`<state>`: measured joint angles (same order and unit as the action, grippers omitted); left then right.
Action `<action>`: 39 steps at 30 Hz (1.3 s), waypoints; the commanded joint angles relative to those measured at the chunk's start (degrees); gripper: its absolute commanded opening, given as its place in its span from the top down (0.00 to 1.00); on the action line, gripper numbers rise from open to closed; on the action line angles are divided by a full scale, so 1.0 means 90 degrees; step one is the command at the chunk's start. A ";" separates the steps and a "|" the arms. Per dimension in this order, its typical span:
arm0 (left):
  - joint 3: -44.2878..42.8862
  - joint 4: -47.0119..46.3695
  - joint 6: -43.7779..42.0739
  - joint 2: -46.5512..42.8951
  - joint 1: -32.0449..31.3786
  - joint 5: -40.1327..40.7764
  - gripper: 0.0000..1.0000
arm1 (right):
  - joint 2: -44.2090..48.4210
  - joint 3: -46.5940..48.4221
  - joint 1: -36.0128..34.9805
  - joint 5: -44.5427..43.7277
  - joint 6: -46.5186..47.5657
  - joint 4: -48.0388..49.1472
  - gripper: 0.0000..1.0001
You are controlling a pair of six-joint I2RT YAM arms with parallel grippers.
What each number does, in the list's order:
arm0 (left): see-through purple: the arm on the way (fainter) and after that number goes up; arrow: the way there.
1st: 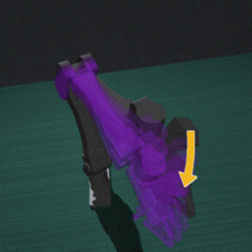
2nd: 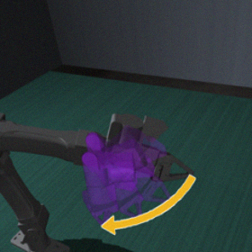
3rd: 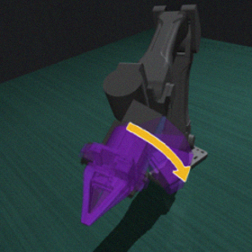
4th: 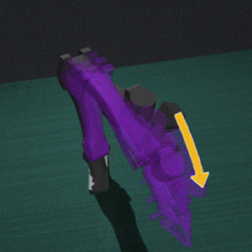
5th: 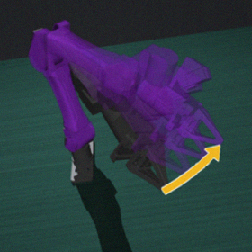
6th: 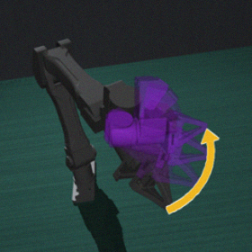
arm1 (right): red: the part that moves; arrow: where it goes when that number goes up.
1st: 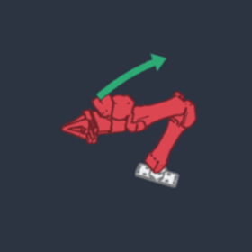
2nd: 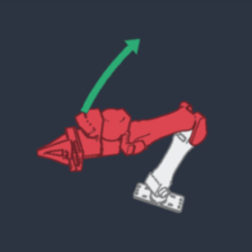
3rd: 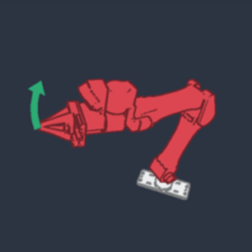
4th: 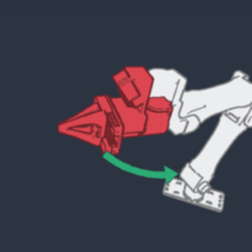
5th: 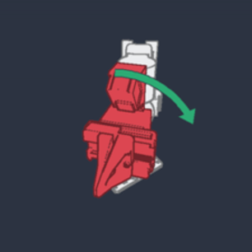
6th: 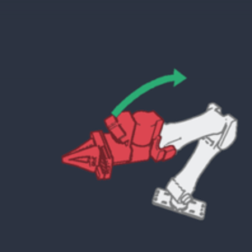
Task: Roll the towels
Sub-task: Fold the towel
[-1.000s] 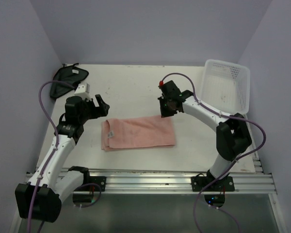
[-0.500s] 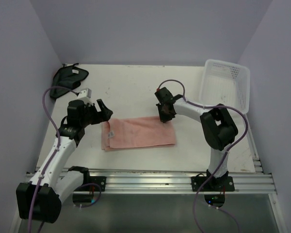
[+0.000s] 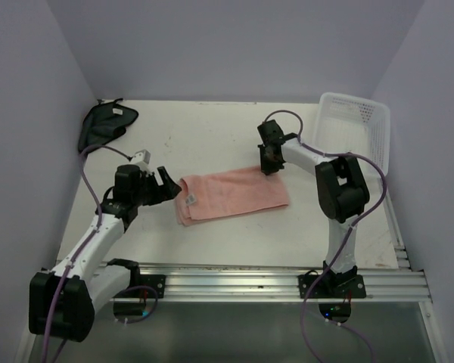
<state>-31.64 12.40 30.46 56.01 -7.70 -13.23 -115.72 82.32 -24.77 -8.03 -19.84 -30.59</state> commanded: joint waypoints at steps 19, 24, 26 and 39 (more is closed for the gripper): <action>-0.0205 -0.0665 0.0277 0.1570 -0.2053 0.1167 0.41 | -0.0531 0.0120 0.0204 -0.0114 0.0349 0.0000 1.00; -0.0274 -0.0627 0.0366 0.1619 -0.2317 0.1324 0.48 | -0.0521 0.0101 0.0214 -0.0113 0.0368 0.0000 1.00; -0.0264 -0.0607 0.0405 0.1658 -0.2424 0.1363 0.49 | -0.0511 0.0072 0.0233 -0.0104 0.0358 0.0020 1.00; -0.0059 -0.0685 0.0551 0.1853 -0.2620 0.1441 0.58 | -0.0531 0.0033 0.0272 -0.0035 0.0339 0.0059 1.00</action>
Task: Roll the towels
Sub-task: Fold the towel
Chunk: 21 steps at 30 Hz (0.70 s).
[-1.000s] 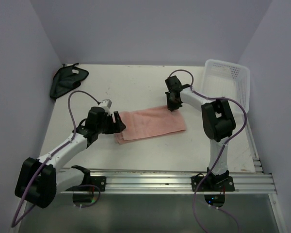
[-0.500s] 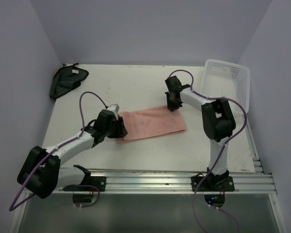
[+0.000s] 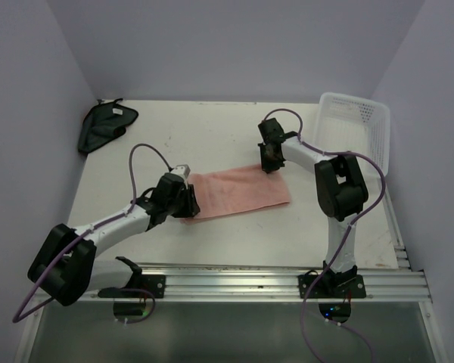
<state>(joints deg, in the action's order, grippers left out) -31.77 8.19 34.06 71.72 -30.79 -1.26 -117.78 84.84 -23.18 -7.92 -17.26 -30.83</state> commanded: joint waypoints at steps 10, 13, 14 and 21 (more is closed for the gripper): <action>0.0044 -0.0275 0.0268 0.0088 -0.0085 0.0110 0.75 | -0.0302 -0.0276 0.0124 0.0001 0.0052 0.0095 1.00; 0.0044 -0.0226 0.0278 -0.0010 -0.0095 0.0284 0.84 | -0.0312 -0.0276 0.0124 -0.0008 0.0052 0.0095 1.00; 0.0034 -0.0149 0.0278 -0.0049 -0.0095 0.0325 0.87 | -0.0322 -0.0276 0.0134 -0.0008 0.0052 0.0095 1.00; -0.0015 0.0125 0.0268 -0.0536 -0.0095 0.0598 1.00 | -0.0322 -0.0257 0.0144 -0.0018 0.0042 0.0066 1.00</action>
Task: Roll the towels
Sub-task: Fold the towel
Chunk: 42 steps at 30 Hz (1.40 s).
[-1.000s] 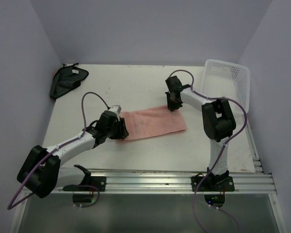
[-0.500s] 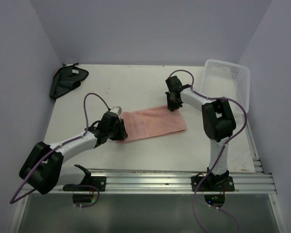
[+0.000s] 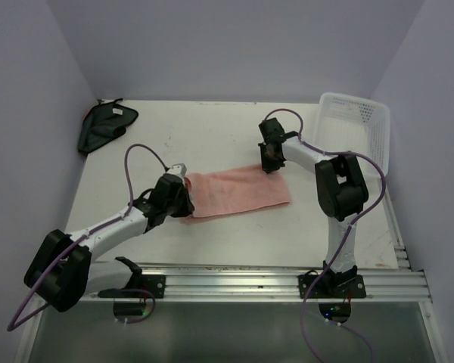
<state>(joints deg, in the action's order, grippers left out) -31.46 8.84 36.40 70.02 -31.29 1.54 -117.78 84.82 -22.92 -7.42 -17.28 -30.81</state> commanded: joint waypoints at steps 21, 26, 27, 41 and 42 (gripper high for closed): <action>0.0526 0.0336 0.0398 -0.1656 -0.0039 0.0503 1.00 | -0.0342 -0.0254 0.0125 -0.0015 0.0055 0.0025 1.00; 0.0927 0.0054 0.0652 -0.1823 -0.0039 0.0405 1.00 | -0.0332 -0.0264 0.0124 0.0004 0.0054 0.0044 1.00; 0.1034 0.0014 0.0672 -0.1842 -0.0039 0.0415 1.00 | -0.0332 -0.0264 0.0124 0.0004 0.0055 0.0034 1.00; 0.0831 -0.0085 0.0428 -0.1637 -0.0039 0.0531 0.59 | -0.0029 -0.0274 0.0124 0.0531 0.0172 0.0074 1.00; 0.0646 0.0022 0.0409 -0.1628 -0.0039 0.0629 0.58 | 0.0048 -0.0283 0.0115 0.0580 0.0172 0.0073 1.00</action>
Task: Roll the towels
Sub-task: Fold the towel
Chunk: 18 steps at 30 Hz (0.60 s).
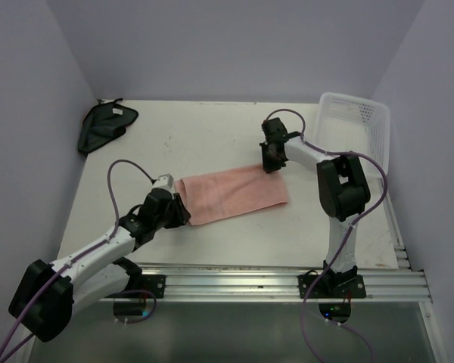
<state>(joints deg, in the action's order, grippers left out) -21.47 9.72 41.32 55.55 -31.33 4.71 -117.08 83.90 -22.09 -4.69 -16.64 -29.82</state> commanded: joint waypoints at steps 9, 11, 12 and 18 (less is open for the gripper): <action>-0.1782 0.0581 -0.0753 0.0087 -0.0034 0.1205 0.38 | 0.0450 -0.0113 0.0022 0.0462 0.0062 -0.0133 0.93; -0.2027 0.0629 -0.0909 0.0282 -0.0025 0.1332 0.36 | 0.0606 -0.0074 0.0032 0.0482 0.0062 -0.0221 0.88; -0.2221 0.0629 -0.0958 0.0496 -0.0025 0.1342 0.36 | 0.0664 -0.0074 0.0032 0.0472 0.0062 -0.0231 0.82; -0.2516 0.0357 -0.1124 0.1239 -0.0005 0.1381 0.34 | 0.1387 -0.0132 0.0013 0.0365 0.0062 -0.0397 0.74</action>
<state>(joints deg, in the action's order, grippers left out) -42.17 14.24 33.63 64.53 -31.31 15.03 -111.20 82.76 -21.82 -1.80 -16.45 -32.12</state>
